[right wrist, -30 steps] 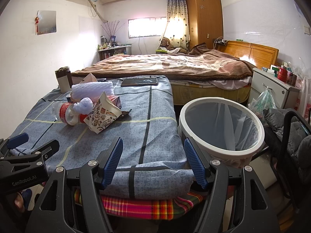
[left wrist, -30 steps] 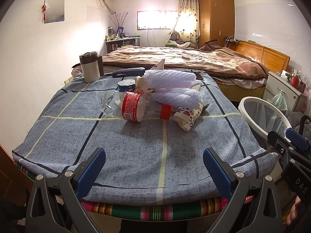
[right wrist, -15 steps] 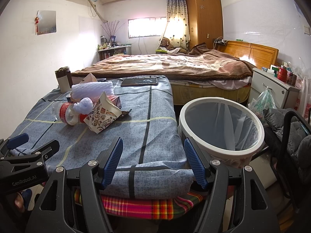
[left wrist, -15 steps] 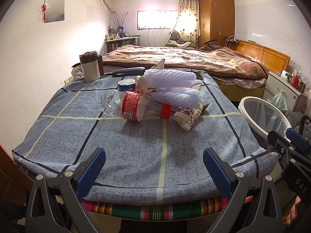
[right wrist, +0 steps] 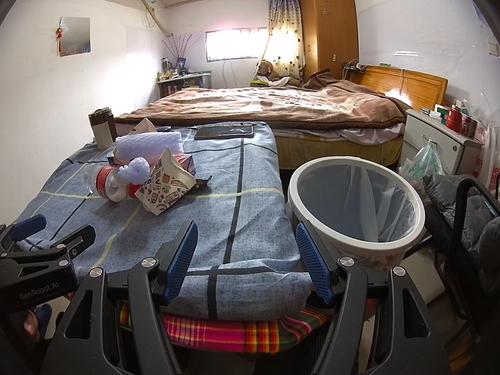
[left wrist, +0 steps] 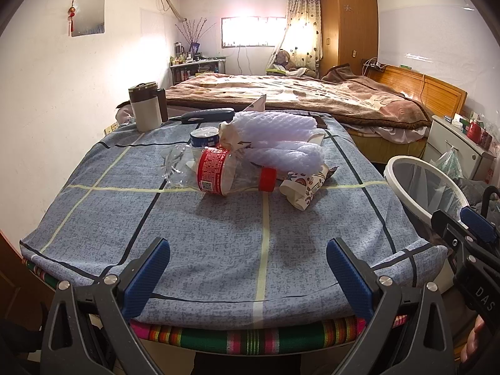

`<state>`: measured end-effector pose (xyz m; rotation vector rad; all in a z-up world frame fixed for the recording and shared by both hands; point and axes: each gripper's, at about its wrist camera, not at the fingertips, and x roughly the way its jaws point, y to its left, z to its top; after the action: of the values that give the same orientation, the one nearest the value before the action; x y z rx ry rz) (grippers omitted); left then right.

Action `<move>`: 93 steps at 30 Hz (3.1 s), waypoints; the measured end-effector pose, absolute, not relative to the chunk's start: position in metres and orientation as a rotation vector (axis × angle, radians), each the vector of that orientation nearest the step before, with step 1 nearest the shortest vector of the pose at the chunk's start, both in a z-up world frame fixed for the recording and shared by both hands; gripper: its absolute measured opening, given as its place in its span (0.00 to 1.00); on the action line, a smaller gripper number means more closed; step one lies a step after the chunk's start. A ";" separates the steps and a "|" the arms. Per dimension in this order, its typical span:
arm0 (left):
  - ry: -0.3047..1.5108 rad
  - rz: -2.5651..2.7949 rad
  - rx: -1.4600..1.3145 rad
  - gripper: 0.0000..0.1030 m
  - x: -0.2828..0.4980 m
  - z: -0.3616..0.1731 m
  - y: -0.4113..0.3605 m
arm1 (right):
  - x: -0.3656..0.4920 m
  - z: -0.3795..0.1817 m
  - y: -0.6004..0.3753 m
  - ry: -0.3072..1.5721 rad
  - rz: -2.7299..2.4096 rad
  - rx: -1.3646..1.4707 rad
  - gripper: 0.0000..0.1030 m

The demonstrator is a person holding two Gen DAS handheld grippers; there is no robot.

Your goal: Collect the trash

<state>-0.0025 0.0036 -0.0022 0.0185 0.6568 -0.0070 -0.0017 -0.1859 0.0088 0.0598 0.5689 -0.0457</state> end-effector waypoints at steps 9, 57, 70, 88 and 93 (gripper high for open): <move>0.661 -0.004 0.016 0.99 -0.001 -0.003 0.006 | -0.003 0.009 -0.186 0.574 -0.045 0.059 0.65; 0.771 0.056 -0.168 0.99 0.083 -0.013 0.118 | 0.083 0.001 -0.099 0.732 0.485 0.030 0.25; 0.776 0.047 -0.336 0.99 0.101 -0.009 0.122 | 0.054 0.013 -0.146 0.650 0.368 0.112 0.25; 0.934 0.042 -0.444 0.99 0.154 -0.041 0.083 | 0.053 0.009 -0.159 0.626 0.336 0.117 0.25; 0.938 0.027 -0.405 0.88 0.148 -0.041 0.085 | 0.052 0.008 -0.161 0.626 0.342 0.131 0.25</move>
<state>0.1479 0.0853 -0.0409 -0.4053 0.9380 0.0273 0.0523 -0.1606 0.0083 0.1313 0.6256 0.3416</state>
